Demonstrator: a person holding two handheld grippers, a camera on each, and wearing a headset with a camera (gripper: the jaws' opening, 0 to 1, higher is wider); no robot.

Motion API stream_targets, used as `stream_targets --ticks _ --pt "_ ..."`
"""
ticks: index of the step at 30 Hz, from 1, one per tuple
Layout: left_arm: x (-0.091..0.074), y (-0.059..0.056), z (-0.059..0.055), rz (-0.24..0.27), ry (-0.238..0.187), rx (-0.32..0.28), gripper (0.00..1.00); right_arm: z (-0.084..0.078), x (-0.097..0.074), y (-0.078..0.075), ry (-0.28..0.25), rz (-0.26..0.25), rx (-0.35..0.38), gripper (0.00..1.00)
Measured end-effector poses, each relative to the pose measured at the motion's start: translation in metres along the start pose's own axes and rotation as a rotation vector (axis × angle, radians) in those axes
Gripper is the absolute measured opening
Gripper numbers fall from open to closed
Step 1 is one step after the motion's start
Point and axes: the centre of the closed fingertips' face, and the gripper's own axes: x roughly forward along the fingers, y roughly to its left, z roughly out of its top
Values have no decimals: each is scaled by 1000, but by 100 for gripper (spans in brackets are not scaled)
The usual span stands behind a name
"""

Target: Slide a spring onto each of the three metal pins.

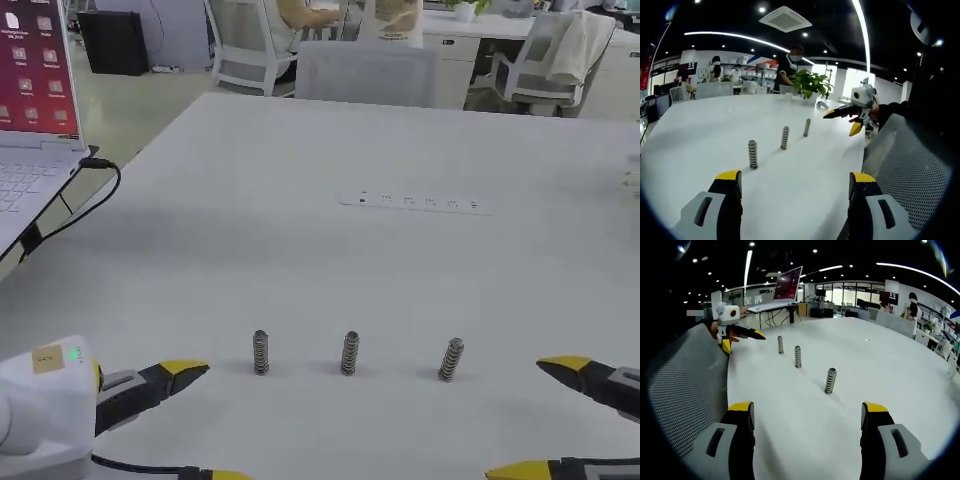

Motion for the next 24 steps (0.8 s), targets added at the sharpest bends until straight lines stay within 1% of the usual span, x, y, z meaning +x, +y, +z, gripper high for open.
stream_targets --ticks 3,8,13,19,24 --pt "0 0 1 -1 -1 2 86 0 -2 -2 -5 -6 8 91" --pt "-1 1 1 3 -3 0 86 1 -3 -4 -10 -7 10 92" --pt "-3 3 -3 9 -5 -15 87 -2 -2 -2 -5 -8 14 93" --pt "0 1 -6 7 0 -27 88 -2 -3 -1 -7 -9 24 92" --pt "-1 4 -4 13 -1 -28 89 -1 0 -5 -8 -14 29 92"
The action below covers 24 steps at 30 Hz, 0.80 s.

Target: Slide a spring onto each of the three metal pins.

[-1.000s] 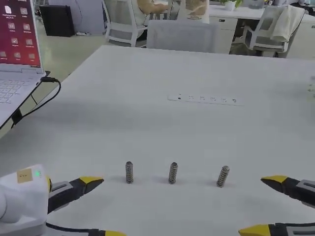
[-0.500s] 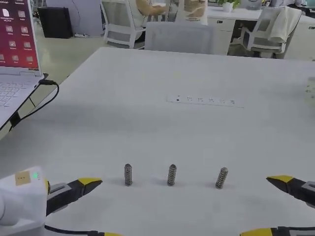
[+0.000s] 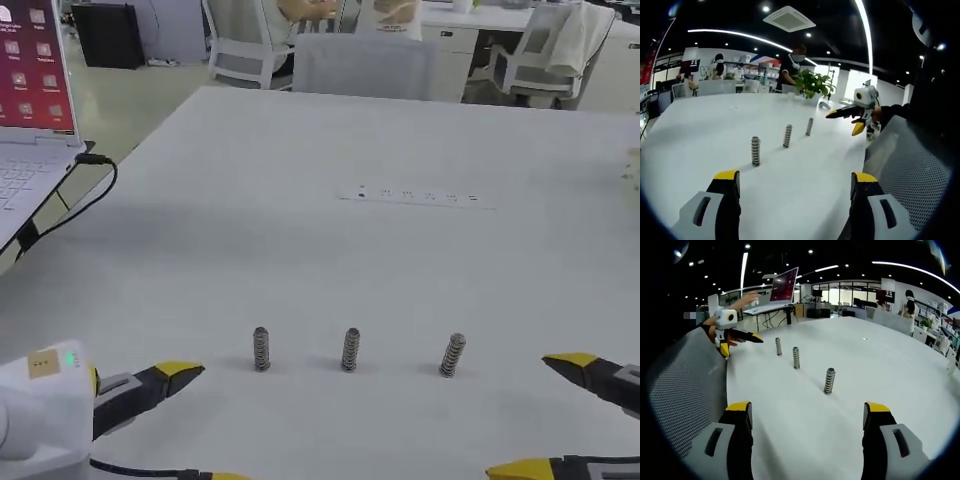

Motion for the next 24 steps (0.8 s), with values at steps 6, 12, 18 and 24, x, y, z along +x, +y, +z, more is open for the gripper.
stream_targets --ticks 6,12,18,24 --pt "0 5 5 11 -12 -2 90 3 -2 -2 -10 -8 -3 92" --pt "1 4 3 12 -6 -5 90 0 -4 -2 -7 -13 4 92" --pt "-3 5 3 22 -3 -13 91 1 0 0 -6 -8 11 92" --pt "-3 6 2 28 -3 -17 91 2 2 1 -5 -2 9 92"
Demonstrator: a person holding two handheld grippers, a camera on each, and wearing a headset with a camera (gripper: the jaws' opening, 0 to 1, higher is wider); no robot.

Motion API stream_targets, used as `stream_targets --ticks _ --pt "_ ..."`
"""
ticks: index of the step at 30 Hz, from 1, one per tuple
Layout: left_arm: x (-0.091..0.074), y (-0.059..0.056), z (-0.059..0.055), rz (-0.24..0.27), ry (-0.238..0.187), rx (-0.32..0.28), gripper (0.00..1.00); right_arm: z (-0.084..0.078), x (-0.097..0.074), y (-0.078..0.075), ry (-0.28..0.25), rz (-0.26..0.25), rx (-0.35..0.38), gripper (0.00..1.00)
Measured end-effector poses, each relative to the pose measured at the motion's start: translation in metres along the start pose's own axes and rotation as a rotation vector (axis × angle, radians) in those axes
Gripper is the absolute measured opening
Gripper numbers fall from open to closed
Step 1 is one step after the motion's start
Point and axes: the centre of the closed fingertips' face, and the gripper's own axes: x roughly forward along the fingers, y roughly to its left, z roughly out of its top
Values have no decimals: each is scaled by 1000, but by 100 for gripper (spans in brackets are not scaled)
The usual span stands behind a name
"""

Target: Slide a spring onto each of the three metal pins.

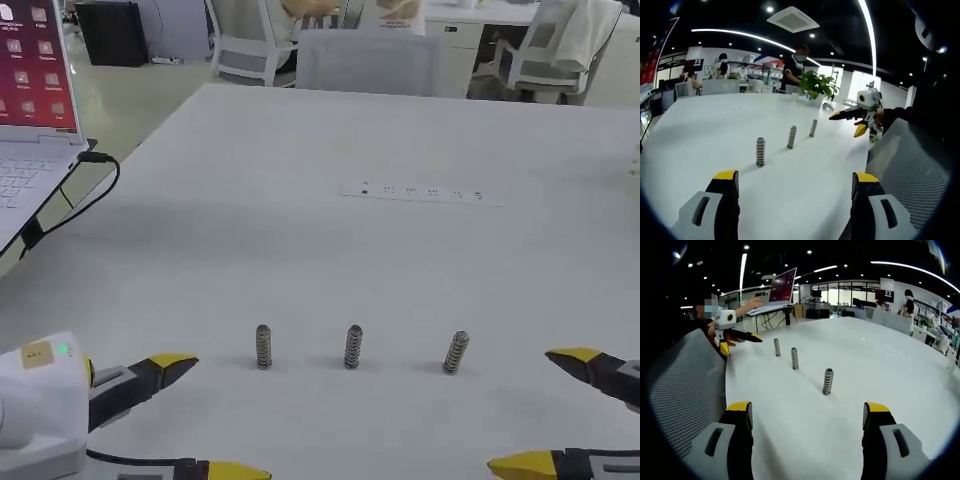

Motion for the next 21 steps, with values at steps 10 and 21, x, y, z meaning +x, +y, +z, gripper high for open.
stream_targets --ticks 10,21 --pt "2 2 2 5 2 2 91 -1 3 -3 3 3 5 92" --pt "2 2 4 7 8 9 91 0 2 -7 -1 3 1 91"
